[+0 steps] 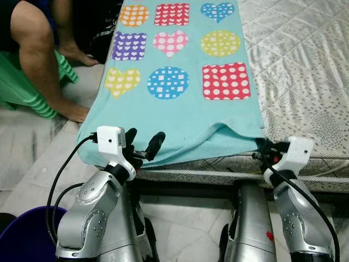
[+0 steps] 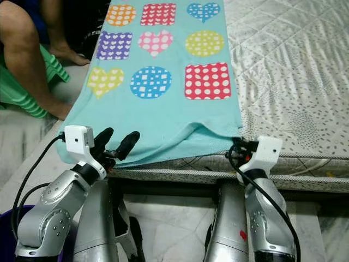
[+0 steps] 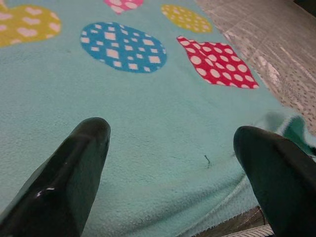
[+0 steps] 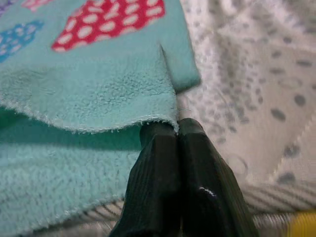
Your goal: Clean up the room
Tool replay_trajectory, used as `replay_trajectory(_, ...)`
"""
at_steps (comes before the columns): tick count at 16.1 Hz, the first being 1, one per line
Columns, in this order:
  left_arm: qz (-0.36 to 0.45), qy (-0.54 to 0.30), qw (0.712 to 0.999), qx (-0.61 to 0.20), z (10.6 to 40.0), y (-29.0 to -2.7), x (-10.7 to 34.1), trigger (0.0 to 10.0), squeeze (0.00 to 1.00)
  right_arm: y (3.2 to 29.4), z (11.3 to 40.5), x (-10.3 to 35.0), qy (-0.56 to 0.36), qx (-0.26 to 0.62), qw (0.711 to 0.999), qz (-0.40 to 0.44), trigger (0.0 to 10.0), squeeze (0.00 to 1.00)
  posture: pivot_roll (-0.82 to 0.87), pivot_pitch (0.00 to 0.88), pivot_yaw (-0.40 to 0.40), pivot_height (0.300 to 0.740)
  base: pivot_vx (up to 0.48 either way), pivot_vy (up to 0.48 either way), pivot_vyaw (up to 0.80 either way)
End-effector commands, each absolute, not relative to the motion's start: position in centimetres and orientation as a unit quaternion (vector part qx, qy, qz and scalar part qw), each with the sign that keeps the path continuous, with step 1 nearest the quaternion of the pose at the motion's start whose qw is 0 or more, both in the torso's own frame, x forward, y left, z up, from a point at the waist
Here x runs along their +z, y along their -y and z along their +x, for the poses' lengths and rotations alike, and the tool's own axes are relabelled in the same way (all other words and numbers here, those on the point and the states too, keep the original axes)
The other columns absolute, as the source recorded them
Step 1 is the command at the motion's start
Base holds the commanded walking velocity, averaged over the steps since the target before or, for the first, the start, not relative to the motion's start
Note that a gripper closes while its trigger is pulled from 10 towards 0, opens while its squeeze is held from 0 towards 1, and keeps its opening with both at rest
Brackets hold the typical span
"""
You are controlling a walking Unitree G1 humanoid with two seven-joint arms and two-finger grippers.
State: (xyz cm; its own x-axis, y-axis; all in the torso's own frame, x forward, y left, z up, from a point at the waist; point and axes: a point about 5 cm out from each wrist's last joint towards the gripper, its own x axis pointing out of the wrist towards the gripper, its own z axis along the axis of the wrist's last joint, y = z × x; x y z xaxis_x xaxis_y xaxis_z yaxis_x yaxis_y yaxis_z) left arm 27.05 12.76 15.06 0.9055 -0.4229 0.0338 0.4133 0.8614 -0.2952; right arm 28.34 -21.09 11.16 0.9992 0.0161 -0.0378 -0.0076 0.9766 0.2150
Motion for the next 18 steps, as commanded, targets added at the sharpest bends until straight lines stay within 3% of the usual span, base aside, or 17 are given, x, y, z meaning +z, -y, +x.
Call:
replay_trajectory(1,-0.144,-0.023,0.966,-0.214,26.9,-13.2,14.7,10.0,0.00,21.8,27.8,10.4,-0.033,-0.004,0.993,0.112,0.0,0.00,-0.11,0.237,0.115,0.491,0.000,0.000,0.00)
replay_trajectory(10,-0.145,-0.027,0.966,-0.214,26.5,-13.5,14.4,10.0,0.00,21.8,24.9,13.5,0.023,0.063,0.989,0.135,0.0,0.00,-0.15,0.226,0.126,0.491,0.000,0.000,0.00)
replay_trajectory(14,-0.145,-0.028,0.965,-0.217,26.6,-13.5,14.3,10.0,0.00,22.1,22.9,12.6,-0.001,0.072,0.989,0.129,0.0,0.00,-0.16,0.217,0.126,0.491,0.000,0.000,0.00)
replay_trajectory(15,-0.144,-0.028,0.965,-0.218,26.6,-13.5,14.3,10.0,0.00,22.1,22.5,12.5,-0.007,0.076,0.990,0.120,0.5,0.00,-0.17,0.213,0.126,0.491,0.000,0.000,0.00)
replay_trajectory(16,-0.143,-0.029,0.965,-0.219,26.6,-13.5,14.3,10.0,0.00,22.1,22.0,12.3,-0.016,0.077,0.991,0.108,10.0,0.00,-0.17,0.210,0.126,0.491,0.000,0.000,0.00)
replay_trajectory(18,-0.142,-0.029,0.965,-0.220,26.6,-13.5,14.2,10.0,0.00,22.4,21.5,11.7,-0.031,0.074,0.993,0.087,10.0,0.00,-0.17,0.206,0.127,0.491,0.000,0.000,0.00)
